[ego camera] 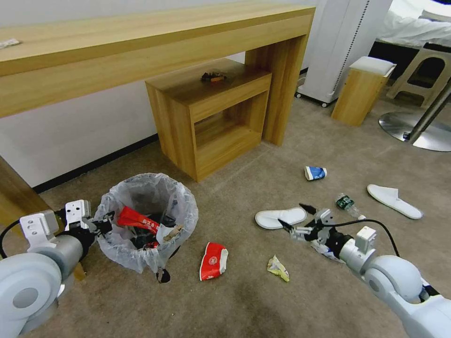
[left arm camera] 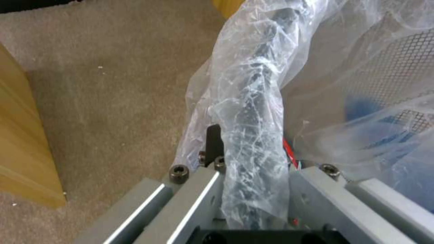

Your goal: Pick up the trash bin and place the garbage on the floor into it.

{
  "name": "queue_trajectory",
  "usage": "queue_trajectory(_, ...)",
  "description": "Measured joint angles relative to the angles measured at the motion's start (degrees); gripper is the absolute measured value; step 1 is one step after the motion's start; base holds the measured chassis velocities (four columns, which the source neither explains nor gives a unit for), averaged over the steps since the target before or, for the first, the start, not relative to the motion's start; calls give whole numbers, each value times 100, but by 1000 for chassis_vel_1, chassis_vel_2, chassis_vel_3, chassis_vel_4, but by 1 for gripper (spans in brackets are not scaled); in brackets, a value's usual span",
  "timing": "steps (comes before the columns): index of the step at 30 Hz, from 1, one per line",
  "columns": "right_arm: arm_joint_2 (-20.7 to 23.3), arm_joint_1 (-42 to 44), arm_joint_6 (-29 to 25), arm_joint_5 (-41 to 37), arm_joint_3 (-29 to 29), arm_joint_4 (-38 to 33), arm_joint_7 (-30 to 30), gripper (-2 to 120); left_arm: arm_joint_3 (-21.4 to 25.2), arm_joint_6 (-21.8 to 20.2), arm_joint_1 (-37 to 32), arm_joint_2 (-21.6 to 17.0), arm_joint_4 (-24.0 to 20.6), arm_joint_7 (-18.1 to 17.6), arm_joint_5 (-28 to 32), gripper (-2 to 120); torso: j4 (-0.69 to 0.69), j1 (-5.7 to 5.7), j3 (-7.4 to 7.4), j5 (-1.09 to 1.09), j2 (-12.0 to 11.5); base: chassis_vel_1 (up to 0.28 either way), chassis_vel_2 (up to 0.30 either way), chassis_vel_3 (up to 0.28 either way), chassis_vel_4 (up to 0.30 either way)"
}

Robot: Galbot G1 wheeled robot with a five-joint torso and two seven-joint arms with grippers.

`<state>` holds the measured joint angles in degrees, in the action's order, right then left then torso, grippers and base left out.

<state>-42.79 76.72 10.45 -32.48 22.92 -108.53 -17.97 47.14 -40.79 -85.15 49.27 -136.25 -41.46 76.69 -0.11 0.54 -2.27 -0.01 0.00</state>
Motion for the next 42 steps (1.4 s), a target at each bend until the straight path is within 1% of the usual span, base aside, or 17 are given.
queue_trajectory(3,-14,-38,404,336,-270,108,-49,100,5,0,-19,2,-8,1,-7,0,0,0,0,1,0,0,0,0,0)
queue_trajectory(4,-14,-38,404,336,-270,108,-49,100,5,0,-19,2,-8,1,-7,0,0,0,0,1,0,0,0,0,0)
queue_trajectory(6,-50,-94,633,493,-390,184,-88,100,11,0,-27,9,-16,1,-14,0,1,0,0,1,0,0,0,0,0)
queue_trajectory(7,-50,-94,633,493,-390,184,-88,100,11,0,-27,9,-16,1,-14,0,1,0,0,1,0,0,0,0,0)
queue_trajectory(10,-72,-165,968,719,-537,349,-318,100,12,1,-41,33,-26,1,-40,0,1,0,0,1,0,0,0,0,0)
queue_trajectory(14,-134,-238,1118,927,-661,512,-553,100,12,3,-53,60,-45,1,-74,0,0,0,0,0,0,0,0,0,0)
queue_trajectory(28,-525,-569,1160,1364,-1171,1147,-588,100,41,6,-93,46,-85,-2,-80,0,0,0,0,1,0,0,0,0,0)
queue_trajectory(34,-648,-781,1133,1597,-1389,1578,-692,100,40,8,-73,40,-54,-2,-80,0,0,0,0,1,0,0,0,0,0)
queue_trajectory(35,-696,-865,1099,1722,-1442,1748,-765,100,35,8,-70,44,-46,-2,-80,0,0,0,0,0,0,0,0,0,0)
queue_trajectory(42,-858,-1128,1008,1968,-1578,2223,-933,100,40,9,-64,32,-25,6,-83,0,0,0,-1,0,0,0,0,0,0)
